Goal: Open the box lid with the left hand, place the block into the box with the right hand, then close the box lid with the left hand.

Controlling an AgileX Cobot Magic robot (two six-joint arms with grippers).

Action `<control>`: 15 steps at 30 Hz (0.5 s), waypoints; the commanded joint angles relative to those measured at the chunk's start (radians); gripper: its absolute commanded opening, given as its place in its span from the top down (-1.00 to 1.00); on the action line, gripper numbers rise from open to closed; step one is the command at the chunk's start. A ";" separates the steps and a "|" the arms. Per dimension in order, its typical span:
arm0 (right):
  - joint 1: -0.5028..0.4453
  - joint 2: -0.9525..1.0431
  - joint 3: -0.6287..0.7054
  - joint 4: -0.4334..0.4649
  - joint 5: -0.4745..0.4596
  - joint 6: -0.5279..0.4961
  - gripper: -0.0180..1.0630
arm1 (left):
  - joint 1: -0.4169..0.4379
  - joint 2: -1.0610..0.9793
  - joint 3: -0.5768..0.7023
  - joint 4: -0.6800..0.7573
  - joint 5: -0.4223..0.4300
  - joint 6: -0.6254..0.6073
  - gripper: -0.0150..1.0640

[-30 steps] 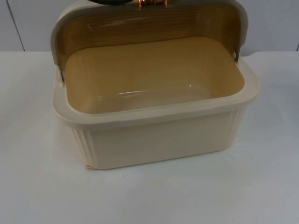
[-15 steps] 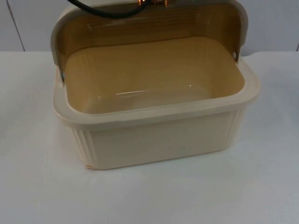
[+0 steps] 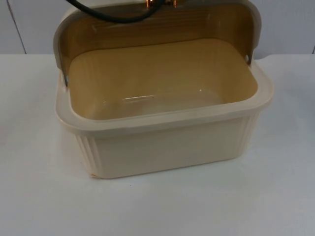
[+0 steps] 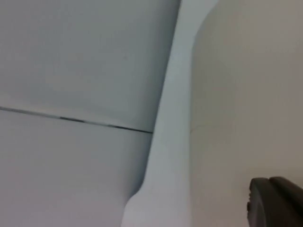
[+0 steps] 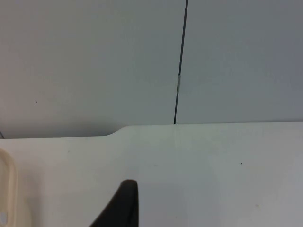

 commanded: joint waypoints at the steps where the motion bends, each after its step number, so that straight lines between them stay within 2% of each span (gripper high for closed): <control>1: -0.004 -0.002 -0.003 -0.006 -0.014 -0.010 -0.97 | -0.004 0.002 -0.006 -0.046 0.031 0.016 0.98; 8: -0.004 -0.002 -0.003 -0.005 -0.014 -0.008 -0.97 | -0.004 0.002 -0.006 -0.078 0.069 0.034 0.98; 15: -0.004 -0.009 -0.003 -0.005 -0.015 -0.008 -0.97 | -0.004 0.002 -0.006 -0.083 0.071 0.038 0.98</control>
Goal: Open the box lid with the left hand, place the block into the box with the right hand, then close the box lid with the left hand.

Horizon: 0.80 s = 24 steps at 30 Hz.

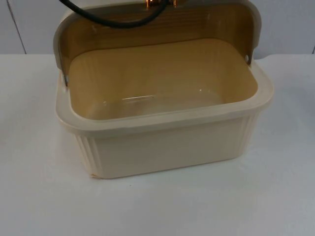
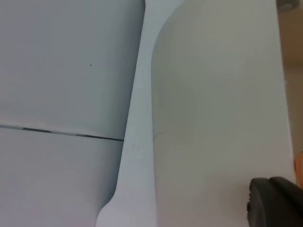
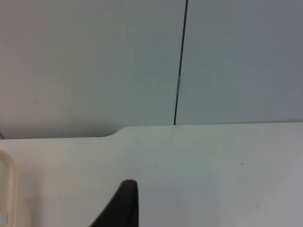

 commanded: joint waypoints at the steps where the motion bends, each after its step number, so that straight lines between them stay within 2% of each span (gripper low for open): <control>1: -0.004 -0.013 -0.003 -0.001 -0.016 -0.008 -0.97 | -0.004 0.002 -0.006 -0.017 0.005 0.003 0.98; 17: -0.004 -0.049 -0.003 -0.003 -0.005 -0.008 -0.97 | -0.004 0.032 0.024 -0.046 -0.036 -0.012 0.98; 24: -0.004 -0.049 -0.003 -0.003 -0.005 -0.008 -0.97 | -0.006 0.033 0.024 -0.046 0.032 -0.029 0.98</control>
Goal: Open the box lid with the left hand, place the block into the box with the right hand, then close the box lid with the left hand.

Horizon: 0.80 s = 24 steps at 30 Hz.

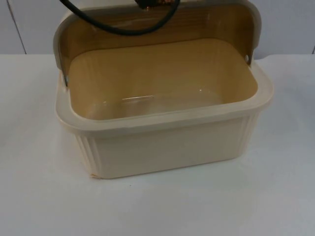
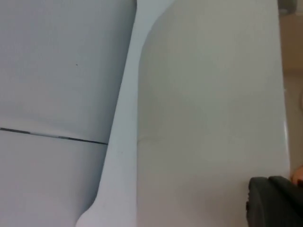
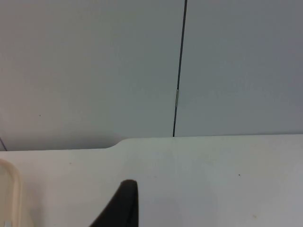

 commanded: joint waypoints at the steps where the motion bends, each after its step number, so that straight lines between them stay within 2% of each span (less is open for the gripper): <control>1: -0.004 -0.007 -0.003 -0.003 -0.005 -0.008 -0.97 | -0.010 0.004 0.008 0.002 0.055 -0.020 0.98; 12: -0.004 -0.016 -0.003 -0.005 -0.001 -0.008 -0.97 | -0.079 0.002 0.008 0.061 0.041 -0.133 0.98; 18: -0.004 -0.034 -0.003 -0.007 0.001 -0.008 -0.97 | -0.081 -0.006 0.011 0.078 0.036 -0.199 0.98; 20: -0.004 -0.040 -0.003 -0.007 0.003 -0.008 -0.97 | -0.081 -0.028 0.048 0.076 0.009 -0.199 0.98; 22: -0.004 -0.042 -0.003 -0.007 0.003 -0.008 -0.97 | -0.081 -0.077 0.147 0.087 -0.049 -0.199 0.98; 23: -0.004 -0.042 -0.003 -0.007 0.003 -0.008 -0.97 | -0.081 -0.077 0.147 0.087 -0.049 -0.199 0.98; 24: -0.004 -0.042 -0.003 -0.007 0.003 -0.008 -0.97 | -0.081 -0.096 0.200 0.089 -0.090 -0.199 0.98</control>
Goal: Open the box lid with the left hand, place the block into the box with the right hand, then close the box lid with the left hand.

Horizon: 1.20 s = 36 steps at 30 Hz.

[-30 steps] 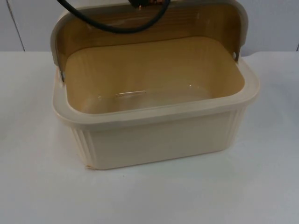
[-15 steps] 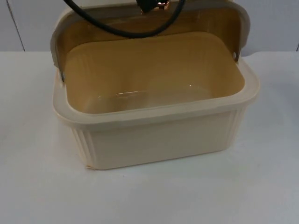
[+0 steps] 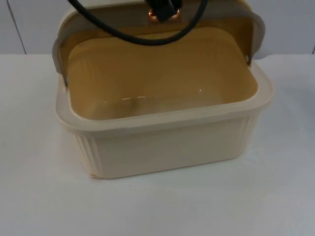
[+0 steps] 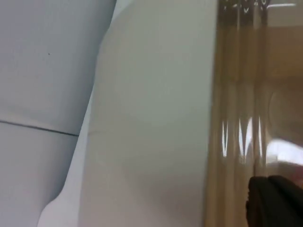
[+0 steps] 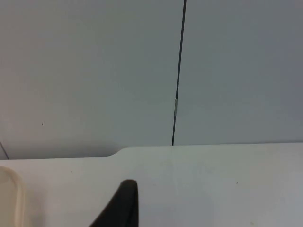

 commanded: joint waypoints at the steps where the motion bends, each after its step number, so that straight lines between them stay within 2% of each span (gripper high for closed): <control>1: -0.004 -0.007 -0.003 -0.007 0.000 -0.008 -0.97 | -0.006 -0.040 0.099 0.016 -0.045 -0.011 0.98; 5: -0.004 -0.006 -0.003 -0.007 -0.002 -0.008 -0.97 | -0.017 -0.136 0.273 -0.004 -0.213 -0.011 0.98; 6: -0.004 -0.006 -0.003 -0.007 -0.002 -0.008 -0.97 | -0.017 -0.136 0.273 -0.004 -0.213 -0.011 0.98; 10: -0.004 -0.006 -0.003 -0.005 -0.002 -0.008 -0.97 | -0.051 -0.192 0.380 0.000 -0.306 0.004 0.98; 18: -0.004 -0.006 -0.003 0.016 -0.002 -0.004 -0.97 | -0.142 -0.194 0.452 0.033 -0.343 0.030 0.98; 21: -0.002 -0.006 -0.003 0.016 -0.002 -0.004 -0.97 | -0.149 -0.194 0.481 0.053 -0.346 0.035 0.98; 24: -0.002 -0.017 -0.003 0.016 -0.004 -0.004 -0.97 | -0.156 -0.194 0.541 0.056 -0.344 0.148 0.98; 27: -0.002 -0.029 -0.003 0.016 -0.004 -0.004 -0.97 | -0.168 -0.194 0.564 0.053 -0.341 0.206 0.98; 33: -0.002 -0.030 -0.003 0.016 0.008 -0.004 -0.97 | -0.221 -0.196 0.564 0.007 -0.378 0.208 0.98; 36: -0.002 -0.030 -0.003 0.016 0.011 -0.004 -0.97 | -0.263 -0.200 0.564 -0.027 -0.423 0.208 0.98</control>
